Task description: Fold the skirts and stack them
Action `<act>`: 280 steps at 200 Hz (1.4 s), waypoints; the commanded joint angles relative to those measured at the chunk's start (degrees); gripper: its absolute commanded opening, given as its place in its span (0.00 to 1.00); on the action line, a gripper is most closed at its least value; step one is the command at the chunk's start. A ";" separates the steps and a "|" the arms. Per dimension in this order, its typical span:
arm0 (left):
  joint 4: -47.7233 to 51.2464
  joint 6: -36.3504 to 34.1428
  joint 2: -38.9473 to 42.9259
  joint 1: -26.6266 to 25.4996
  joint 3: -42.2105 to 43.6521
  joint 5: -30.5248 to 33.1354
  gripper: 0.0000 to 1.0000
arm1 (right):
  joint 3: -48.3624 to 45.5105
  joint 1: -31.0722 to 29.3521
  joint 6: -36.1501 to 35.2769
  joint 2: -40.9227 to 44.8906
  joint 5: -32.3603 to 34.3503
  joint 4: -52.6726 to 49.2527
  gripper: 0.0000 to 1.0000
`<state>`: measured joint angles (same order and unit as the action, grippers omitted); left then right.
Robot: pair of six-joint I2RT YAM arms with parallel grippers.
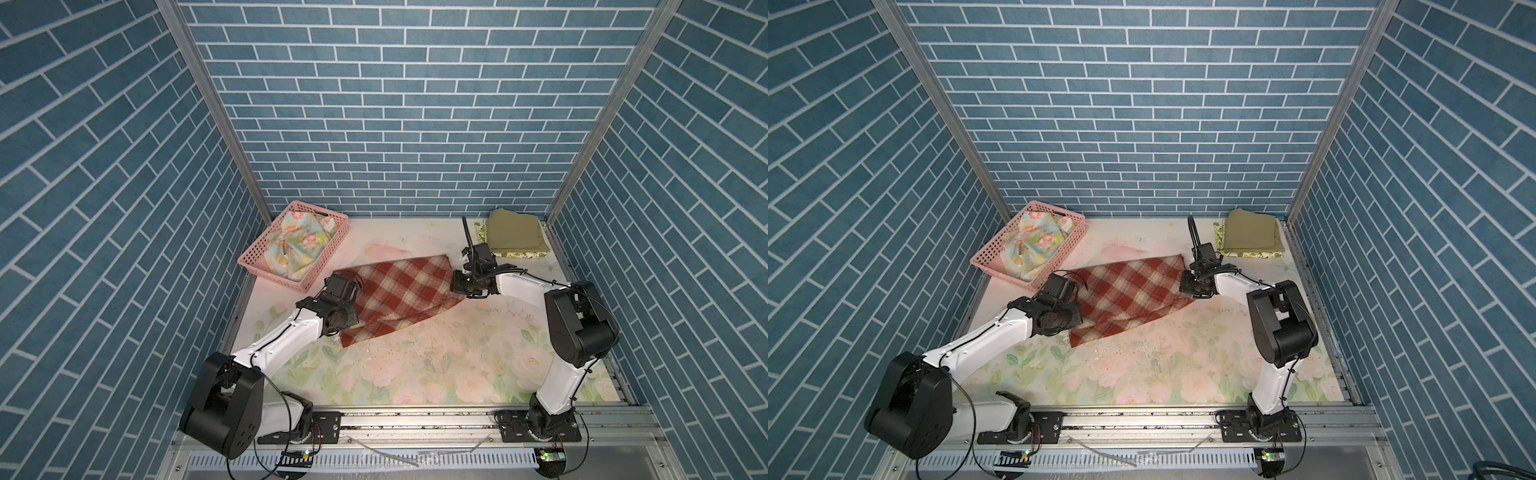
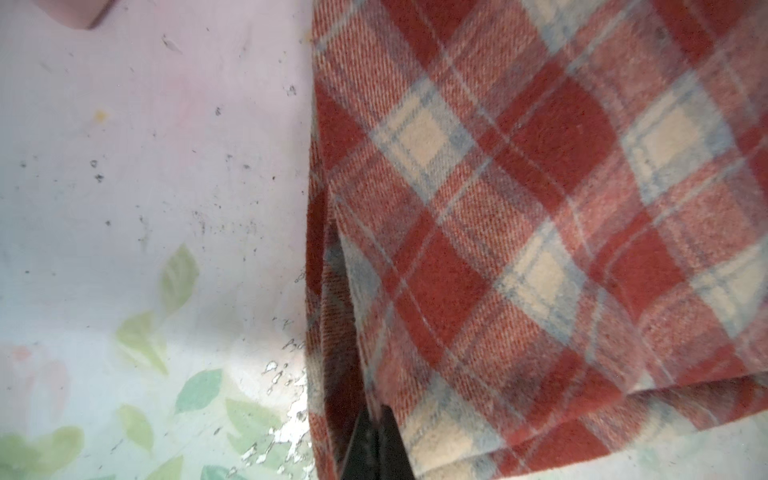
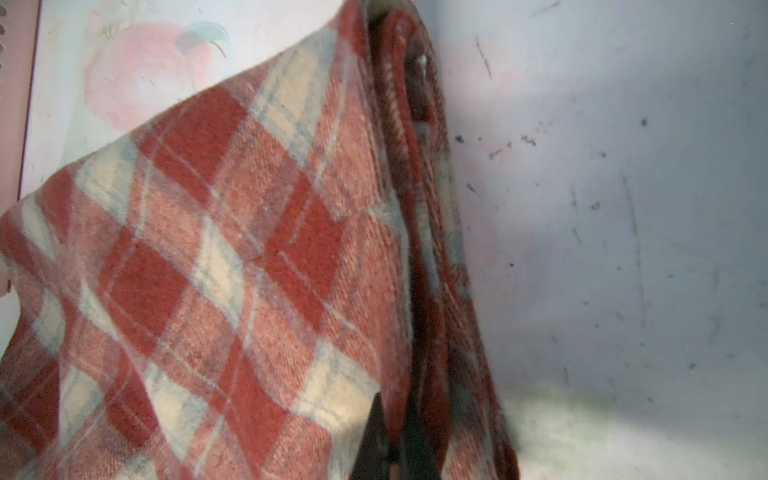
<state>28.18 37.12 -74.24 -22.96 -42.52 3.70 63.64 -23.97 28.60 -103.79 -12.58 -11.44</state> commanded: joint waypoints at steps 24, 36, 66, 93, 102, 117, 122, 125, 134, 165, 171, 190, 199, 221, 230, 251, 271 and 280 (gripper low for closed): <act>5.53 -1.55 4.19 0.28 -2.48 2.87 0.00 | 3.86 1.36 -2.57 5.09 1.86 -3.61 0.00; 6.20 -1.59 5.23 0.28 -2.15 2.91 0.00 | 3.78 1.77 -2.89 5.76 1.98 -4.38 0.00; 7.55 -1.27 7.79 0.36 -0.21 3.32 0.00 | 2.89 2.47 -3.02 7.61 2.47 -4.91 0.00; 8.03 -0.88 9.71 0.53 2.10 3.60 0.00 | 2.77 2.59 -3.11 8.00 1.80 -5.37 0.00; 7.83 -0.44 9.99 0.50 2.36 3.28 0.00 | 2.55 2.53 -2.98 8.27 1.77 -5.49 0.00; 7.38 0.01 10.23 0.53 4.82 3.13 0.00 | 1.47 2.54 -2.76 8.70 1.74 -5.17 0.00; 7.07 0.13 10.26 0.53 5.30 3.03 0.00 | 1.13 2.59 -2.76 8.89 1.77 -5.08 0.00; 6.93 0.27 10.26 0.50 5.60 2.91 0.00 | 0.89 2.49 -2.76 8.91 1.77 -5.03 0.00; 6.18 0.72 10.26 0.50 6.55 2.32 0.00 | 0.15 2.55 -2.67 9.17 1.79 -4.82 0.00; 3.61 2.21 9.84 0.48 9.78 0.08 0.00 | -3.25 2.49 -1.72 9.73 1.38 -3.35 0.00; 3.14 2.48 9.89 0.54 10.44 -0.12 0.00 | -3.87 2.51 -1.48 9.81 1.33 -2.90 0.00; 2.04 2.95 9.66 0.52 12.06 -0.38 0.00 | -5.85 2.50 -1.18 9.55 1.07 -1.82 0.00; 1.31 3.26 9.45 0.49 12.91 -0.61 0.00 | -6.68 2.52 -1.18 9.08 1.13 -1.21 0.00; -0.99 4.00 8.28 0.28 14.90 -1.51 0.00 | -7.90 2.45 -1.36 6.98 1.18 -0.58 0.00; -1.53 4.06 7.48 0.27 15.29 -1.62 0.00 | -8.13 2.52 -1.41 6.22 0.89 -0.43 0.00; -1.58 3.89 6.37 0.17 15.34 -0.99 0.00 | -8.41 2.51 -1.44 6.45 0.46 -0.26 0.22; -1.20 3.71 6.32 0.15 14.60 -0.59 0.15 | -8.42 2.76 -1.15 8.21 0.45 -0.66 0.46; -1.03 3.66 6.26 0.17 14.21 -0.54 0.22 | -8.37 2.97 -0.49 8.97 0.08 -0.77 0.53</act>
<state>25.39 40.88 -67.37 -22.90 -28.10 2.00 56.36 -21.61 27.97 -96.86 -12.23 -12.53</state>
